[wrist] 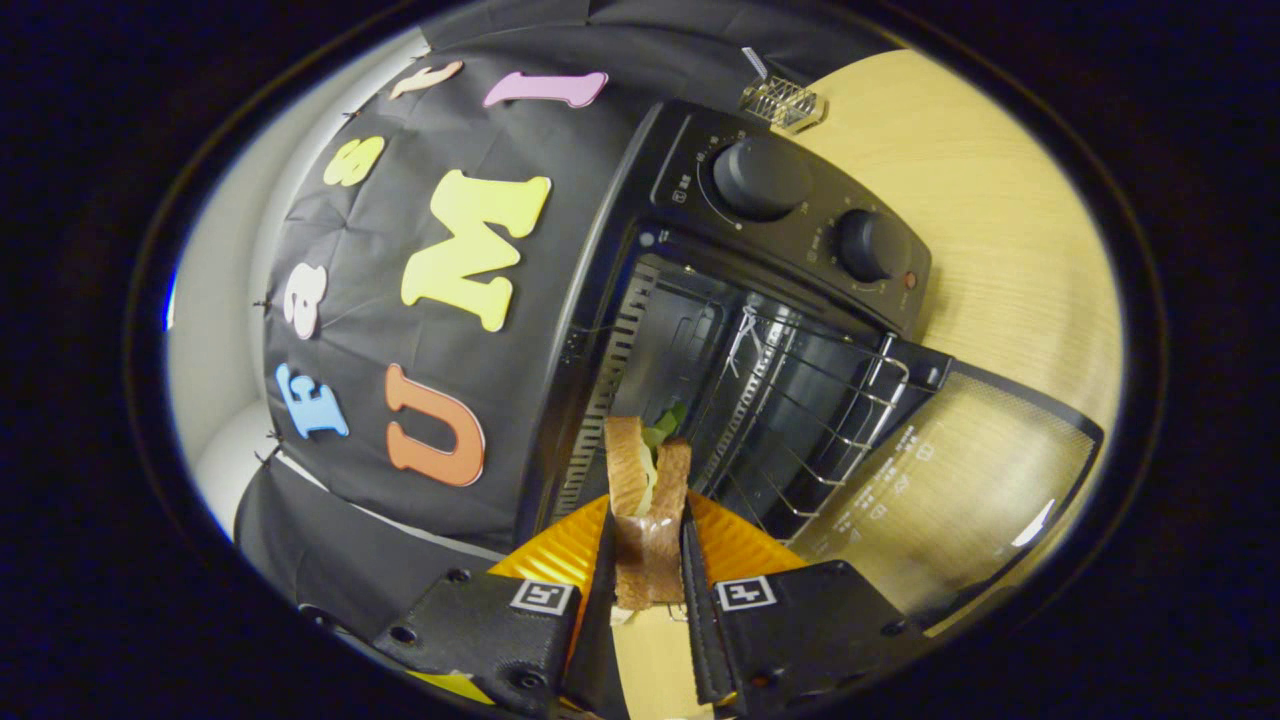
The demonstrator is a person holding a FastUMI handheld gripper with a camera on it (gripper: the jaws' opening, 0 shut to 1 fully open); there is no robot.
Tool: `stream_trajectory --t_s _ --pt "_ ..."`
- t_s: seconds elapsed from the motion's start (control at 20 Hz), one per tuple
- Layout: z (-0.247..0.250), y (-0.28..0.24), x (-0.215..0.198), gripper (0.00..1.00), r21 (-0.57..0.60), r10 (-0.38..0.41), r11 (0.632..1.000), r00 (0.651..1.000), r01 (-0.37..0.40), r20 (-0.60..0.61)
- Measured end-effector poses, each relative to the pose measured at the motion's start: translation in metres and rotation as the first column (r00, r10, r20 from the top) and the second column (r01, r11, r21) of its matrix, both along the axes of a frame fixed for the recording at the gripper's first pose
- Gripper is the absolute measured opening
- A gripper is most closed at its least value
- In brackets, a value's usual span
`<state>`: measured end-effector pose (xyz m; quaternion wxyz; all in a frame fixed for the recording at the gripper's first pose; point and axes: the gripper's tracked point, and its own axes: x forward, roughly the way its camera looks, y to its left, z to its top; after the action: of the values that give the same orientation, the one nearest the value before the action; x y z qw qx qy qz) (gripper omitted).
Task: Open the toaster oven, put the food inside, and close the toaster oven door.
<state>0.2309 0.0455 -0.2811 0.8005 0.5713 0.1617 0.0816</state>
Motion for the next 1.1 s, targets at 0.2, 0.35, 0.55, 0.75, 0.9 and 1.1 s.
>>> stream_trajectory --t_s 0.2,0.35,0.55,0.75,0.9,1.1 --pt "-0.014 0.003 0.02 0.39 -0.069 0.009 0.998 1.0 -0.01 -0.013" --pt "-0.024 -0.004 0.031 0.39 -0.141 0.025 0.99 0.999 -0.027 -0.023" --pt "-0.025 -0.014 0.039 0.44 -0.217 0.061 0.974 0.998 -0.058 0.008" --pt "-0.029 -0.016 0.034 0.48 -0.23 0.031 0.973 0.999 -0.027 0.014" --pt "-0.024 -0.014 0.037 0.52 -0.239 0.022 0.971 1.0 -0.018 0.012" --pt "-0.024 -0.01 0.035 0.54 -0.264 0.044 0.964 0.999 -0.038 0.017"
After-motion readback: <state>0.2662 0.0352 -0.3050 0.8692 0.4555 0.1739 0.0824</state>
